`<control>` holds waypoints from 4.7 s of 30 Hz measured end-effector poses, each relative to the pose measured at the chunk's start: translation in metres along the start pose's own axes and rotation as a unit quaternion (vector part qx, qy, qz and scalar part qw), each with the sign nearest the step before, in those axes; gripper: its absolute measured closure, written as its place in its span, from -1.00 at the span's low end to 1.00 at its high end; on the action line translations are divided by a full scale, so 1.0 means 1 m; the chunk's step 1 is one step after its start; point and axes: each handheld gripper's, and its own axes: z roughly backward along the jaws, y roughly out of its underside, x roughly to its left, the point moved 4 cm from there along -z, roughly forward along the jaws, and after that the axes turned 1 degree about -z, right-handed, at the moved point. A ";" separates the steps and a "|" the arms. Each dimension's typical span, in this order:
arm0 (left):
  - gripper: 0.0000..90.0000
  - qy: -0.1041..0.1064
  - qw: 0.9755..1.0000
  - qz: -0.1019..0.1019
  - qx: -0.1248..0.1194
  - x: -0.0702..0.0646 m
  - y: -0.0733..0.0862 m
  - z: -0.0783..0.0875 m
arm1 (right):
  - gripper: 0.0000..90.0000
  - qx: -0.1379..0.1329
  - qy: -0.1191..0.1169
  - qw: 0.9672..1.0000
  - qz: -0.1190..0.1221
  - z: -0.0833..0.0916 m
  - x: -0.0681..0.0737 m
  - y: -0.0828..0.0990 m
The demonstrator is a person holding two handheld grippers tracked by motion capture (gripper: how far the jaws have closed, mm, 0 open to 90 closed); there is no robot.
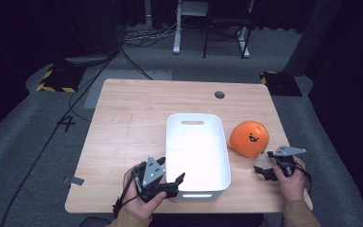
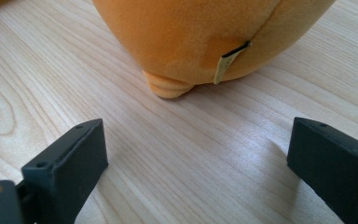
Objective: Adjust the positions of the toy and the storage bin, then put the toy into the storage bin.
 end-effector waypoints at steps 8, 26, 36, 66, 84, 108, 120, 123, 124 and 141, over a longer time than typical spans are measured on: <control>-0.54 0.000 1.000 -0.016 0.007 -0.007 0.000 0.004 | -0.89 0.000 0.000 1.000 0.000 0.000 0.000 0.000; -0.55 0.006 0.999 -0.041 -0.016 0.019 -0.019 0.024 | -0.89 0.000 0.004 1.000 -0.003 0.000 0.000 0.000; -0.54 -0.005 0.999 -0.026 -0.034 0.063 -0.018 0.024 | -0.57 -0.014 0.029 0.999 -0.031 0.003 0.004 0.000; -0.52 -0.091 0.996 0.007 -0.005 0.107 0.013 0.054 | -0.11 -0.107 -0.008 0.993 -0.046 0.057 -0.002 -0.062; -0.48 -0.125 0.990 0.049 0.029 0.136 0.056 0.050 | -0.05 -0.168 0.002 0.984 -0.051 0.053 -0.013 -0.097; -0.43 -0.168 0.974 0.093 0.117 0.181 0.106 0.019 | 0.80 -0.164 -0.027 0.985 -0.037 0.039 -0.010 -0.114; -0.53 -0.162 0.971 0.091 0.148 0.180 0.109 0.016 | 0.82 -0.203 -0.054 0.977 -0.037 0.058 -0.011 -0.121; -0.55 -0.163 0.971 0.090 0.149 0.181 0.109 0.016 | 0.83 -0.219 -0.068 0.973 -0.029 0.066 -0.009 -0.126; -0.55 -0.162 0.971 0.090 0.150 0.181 0.109 0.016 | 0.83 -0.222 -0.067 0.973 -0.023 0.067 -0.009 -0.127; -0.57 -0.160 0.972 0.089 0.150 0.181 0.109 0.015 | 0.84 -0.255 -0.100 0.962 -0.002 0.084 0.000 -0.146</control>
